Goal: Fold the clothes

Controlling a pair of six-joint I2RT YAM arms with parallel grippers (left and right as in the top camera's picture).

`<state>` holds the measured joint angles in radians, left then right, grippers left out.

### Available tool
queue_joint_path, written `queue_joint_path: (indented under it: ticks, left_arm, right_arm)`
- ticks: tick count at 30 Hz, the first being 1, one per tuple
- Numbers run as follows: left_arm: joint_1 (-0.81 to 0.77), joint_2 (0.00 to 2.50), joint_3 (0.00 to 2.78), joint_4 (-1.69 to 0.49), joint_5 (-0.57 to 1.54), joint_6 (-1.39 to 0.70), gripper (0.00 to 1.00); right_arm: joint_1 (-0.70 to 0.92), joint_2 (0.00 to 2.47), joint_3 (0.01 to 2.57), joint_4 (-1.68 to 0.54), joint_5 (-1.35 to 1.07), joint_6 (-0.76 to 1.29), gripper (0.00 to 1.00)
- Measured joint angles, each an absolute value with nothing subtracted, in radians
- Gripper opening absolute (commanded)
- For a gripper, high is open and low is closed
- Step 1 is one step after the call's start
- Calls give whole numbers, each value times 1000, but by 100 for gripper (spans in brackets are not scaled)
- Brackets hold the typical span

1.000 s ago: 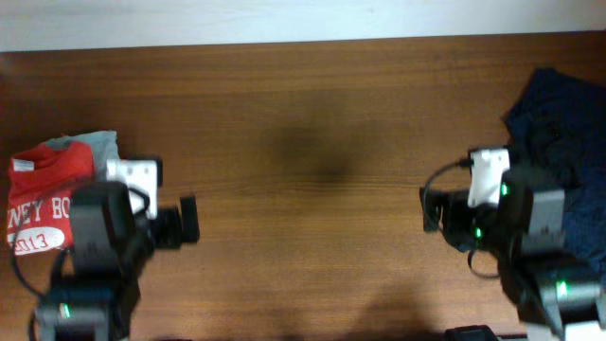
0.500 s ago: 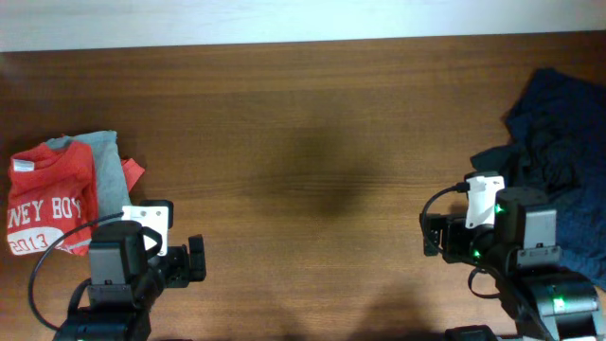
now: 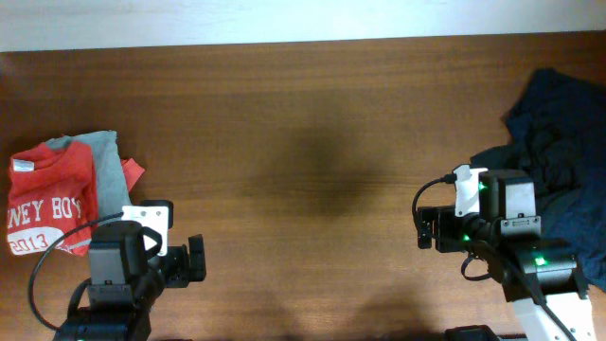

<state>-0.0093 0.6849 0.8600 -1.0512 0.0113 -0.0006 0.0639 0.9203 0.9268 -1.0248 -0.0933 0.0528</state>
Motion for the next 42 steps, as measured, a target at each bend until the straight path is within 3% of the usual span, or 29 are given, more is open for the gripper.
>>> queue_joint_path:
  ticks: [9,16,21,30,38,42]
  left_arm:
    - [-9,685,860,-1051,11,-1,99]
    - [-9,685,860,-1053,11,-1,99]
    - [-9,684,860,-1053,11,-1,99]
    - [-9,684,860,-1054,11,-1,99]
    - [-9,684,859,-1054,11,-1,99]
    - [-9,684,859,-1054,11,-1,99]
  right_arm:
    - [64,792,923,-1029,-91,53,99]
    - [64,468,857,-1030,-78,52,99]
    - [64,222,668,-947,-75,52,99]
    - [64,15,336,-561,-75,52,99]
    - [64,12,46,29,-63,52,99]
    - [64,12,10,-34,-60,44,98]
